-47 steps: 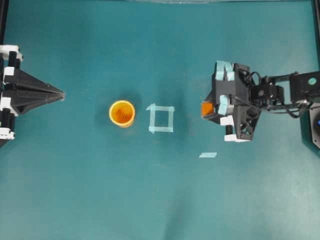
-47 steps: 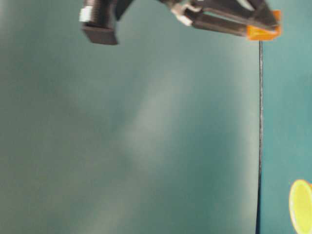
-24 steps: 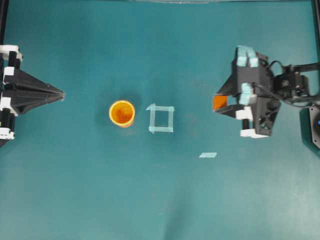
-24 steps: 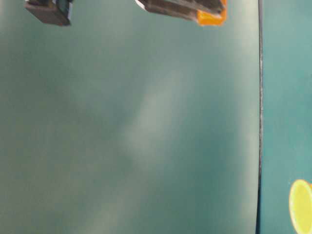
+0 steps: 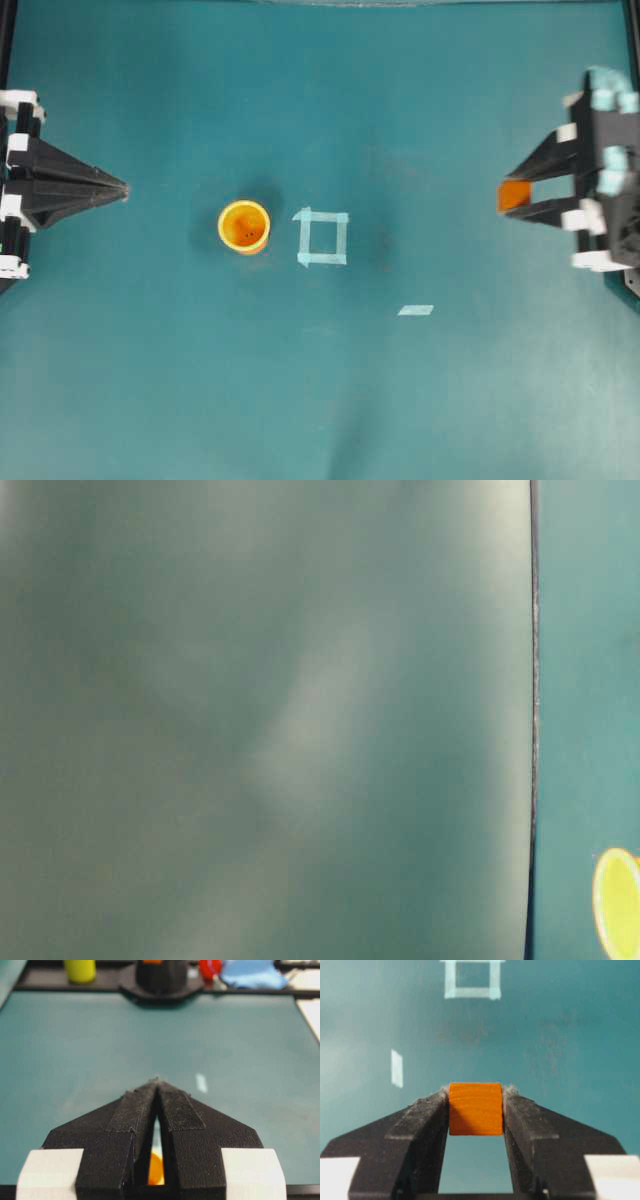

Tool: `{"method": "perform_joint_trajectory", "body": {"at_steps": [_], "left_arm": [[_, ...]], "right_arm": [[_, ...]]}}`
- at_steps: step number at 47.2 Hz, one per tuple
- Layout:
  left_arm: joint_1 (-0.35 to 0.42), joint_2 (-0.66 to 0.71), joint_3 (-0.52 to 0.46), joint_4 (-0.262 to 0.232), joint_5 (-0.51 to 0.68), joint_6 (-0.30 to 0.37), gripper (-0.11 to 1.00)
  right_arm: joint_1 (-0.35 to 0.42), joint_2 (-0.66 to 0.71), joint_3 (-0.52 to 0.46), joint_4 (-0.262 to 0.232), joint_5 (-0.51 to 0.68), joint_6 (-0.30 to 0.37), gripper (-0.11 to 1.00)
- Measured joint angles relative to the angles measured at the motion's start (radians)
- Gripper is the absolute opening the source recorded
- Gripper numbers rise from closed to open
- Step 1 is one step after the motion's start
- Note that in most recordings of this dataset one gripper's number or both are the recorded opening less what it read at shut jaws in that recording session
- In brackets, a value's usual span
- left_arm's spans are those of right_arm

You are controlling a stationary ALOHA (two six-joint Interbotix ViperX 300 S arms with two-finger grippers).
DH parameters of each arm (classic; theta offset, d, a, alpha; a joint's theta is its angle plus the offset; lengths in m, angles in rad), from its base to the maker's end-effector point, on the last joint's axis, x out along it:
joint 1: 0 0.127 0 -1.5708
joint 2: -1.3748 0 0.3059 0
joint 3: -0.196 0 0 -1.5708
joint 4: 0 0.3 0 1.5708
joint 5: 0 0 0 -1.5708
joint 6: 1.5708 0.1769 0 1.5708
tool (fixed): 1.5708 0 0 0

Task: Move the block to the right with right arm.
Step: 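Lift the cube and carry it right toward the table's right edge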

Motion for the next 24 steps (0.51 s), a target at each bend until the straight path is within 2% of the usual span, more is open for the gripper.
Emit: {"method": "perform_joint_trajectory", "body": {"at_steps": [10,24], "left_arm": [[0.0,0.0,0.0,0.0,0.0,0.0,-0.01],[0.0,0.0,0.0,0.0,0.0,0.0,-0.01]], "right_arm": [[0.0,-0.097,0.003,0.0,0.149,0.0,0.4],[0.0,-0.19,0.012,0.003,0.279,0.0,0.4]]}}
